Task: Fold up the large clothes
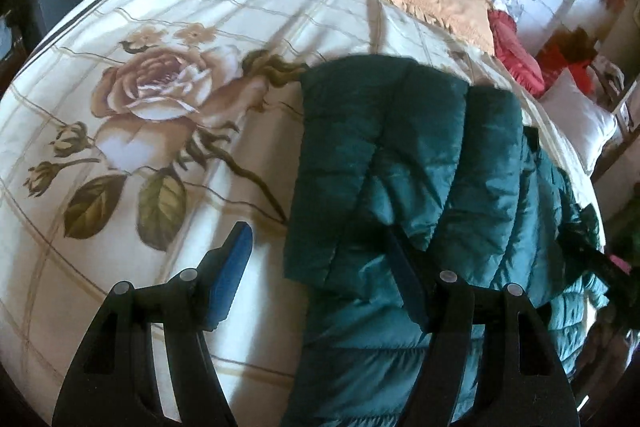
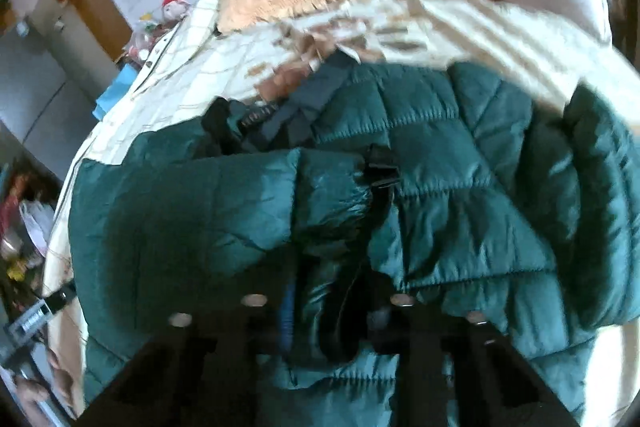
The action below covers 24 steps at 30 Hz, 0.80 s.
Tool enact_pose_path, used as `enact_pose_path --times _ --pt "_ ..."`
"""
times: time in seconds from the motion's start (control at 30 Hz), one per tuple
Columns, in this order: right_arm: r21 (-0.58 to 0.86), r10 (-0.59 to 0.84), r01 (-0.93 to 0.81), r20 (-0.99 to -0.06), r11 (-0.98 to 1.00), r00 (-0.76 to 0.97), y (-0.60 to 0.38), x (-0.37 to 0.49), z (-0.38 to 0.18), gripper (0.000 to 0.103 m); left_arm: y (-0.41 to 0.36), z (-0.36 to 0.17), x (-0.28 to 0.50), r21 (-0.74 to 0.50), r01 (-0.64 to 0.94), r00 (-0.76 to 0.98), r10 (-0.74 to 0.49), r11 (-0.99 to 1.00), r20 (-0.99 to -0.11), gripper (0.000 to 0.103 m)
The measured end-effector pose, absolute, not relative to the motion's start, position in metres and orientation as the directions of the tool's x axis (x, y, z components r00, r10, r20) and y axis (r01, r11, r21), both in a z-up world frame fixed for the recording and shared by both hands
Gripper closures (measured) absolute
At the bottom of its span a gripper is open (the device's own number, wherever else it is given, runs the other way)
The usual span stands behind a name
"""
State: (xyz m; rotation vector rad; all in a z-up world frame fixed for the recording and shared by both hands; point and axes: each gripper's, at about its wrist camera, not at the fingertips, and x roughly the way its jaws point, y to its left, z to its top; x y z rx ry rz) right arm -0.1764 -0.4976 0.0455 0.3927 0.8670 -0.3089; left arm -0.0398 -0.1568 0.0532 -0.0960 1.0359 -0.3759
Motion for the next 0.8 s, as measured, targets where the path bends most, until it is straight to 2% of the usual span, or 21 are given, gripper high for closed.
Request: enact_pose_path --times 0.2,0.4,0.67,0.8 --pt "0.08 -0.275 0.424 -0.65 0.902 0.709 -0.492 -0.203 0.108 0.088 -0.147 0.076 -0.04 -0.273 0.239 0.505 -0.359 0.932 -0.785 0.035" --pt "0.027 -0.378 0.505 -0.629 0.863 0.679 -0.52 -0.217 0.123 0.09 -0.167 0.087 -0.043 -0.27 0.282 0.515 -0.383 0.921 -0.767 0.035" --pt "-0.012 -0.405 0.551 -0.691 0.835 0.599 -0.542 -0.218 0.084 0.091 -0.193 0.063 -0.037 -0.204 0.299 0.484 -0.332 0.932 -0.81 0.035" --pt "0.016 -0.343 0.559 -0.775 0.829 0.531 -0.553 -0.213 0.047 0.091 -0.193 0.054 -0.035 -0.198 0.287 0.476 -0.319 0.937 -0.819 0.035"
